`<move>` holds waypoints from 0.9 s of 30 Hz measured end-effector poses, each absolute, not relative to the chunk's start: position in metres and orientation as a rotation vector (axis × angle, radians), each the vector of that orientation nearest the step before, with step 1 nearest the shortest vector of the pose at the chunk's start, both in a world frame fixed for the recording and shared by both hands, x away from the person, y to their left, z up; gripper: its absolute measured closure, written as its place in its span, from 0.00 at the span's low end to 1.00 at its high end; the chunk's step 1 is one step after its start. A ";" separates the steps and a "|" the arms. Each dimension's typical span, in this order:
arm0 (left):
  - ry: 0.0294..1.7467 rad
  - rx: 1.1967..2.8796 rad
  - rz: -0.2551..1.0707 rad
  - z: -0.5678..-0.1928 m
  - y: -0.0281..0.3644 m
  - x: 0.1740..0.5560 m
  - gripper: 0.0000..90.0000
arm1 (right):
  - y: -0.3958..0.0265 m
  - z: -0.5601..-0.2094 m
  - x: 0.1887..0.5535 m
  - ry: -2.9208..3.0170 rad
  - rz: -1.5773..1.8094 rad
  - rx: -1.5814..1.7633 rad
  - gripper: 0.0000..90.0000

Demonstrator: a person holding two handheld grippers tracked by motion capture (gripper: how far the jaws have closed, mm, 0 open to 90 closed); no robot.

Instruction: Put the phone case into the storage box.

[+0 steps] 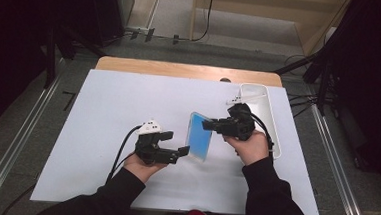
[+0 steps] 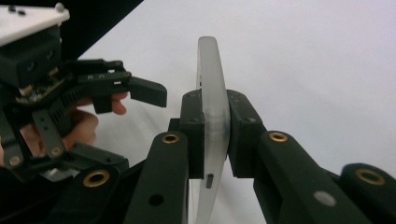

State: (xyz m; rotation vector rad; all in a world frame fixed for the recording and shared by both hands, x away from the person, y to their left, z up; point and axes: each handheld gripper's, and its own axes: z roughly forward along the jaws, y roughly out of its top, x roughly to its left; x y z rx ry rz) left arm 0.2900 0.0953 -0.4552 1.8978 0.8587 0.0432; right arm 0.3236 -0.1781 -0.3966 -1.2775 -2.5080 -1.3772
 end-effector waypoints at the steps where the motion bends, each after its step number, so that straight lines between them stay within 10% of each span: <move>1: 0.859 1.898 0.043 -0.455 0.095 0.290 0.15 | -0.178 -0.397 0.324 -2.508 -1.377 -1.278 0.85; 27: 0.694 2.052 -0.078 -0.428 0.111 0.300 0.15 | -0.182 -0.393 0.314 -2.702 -1.360 -0.834 0.86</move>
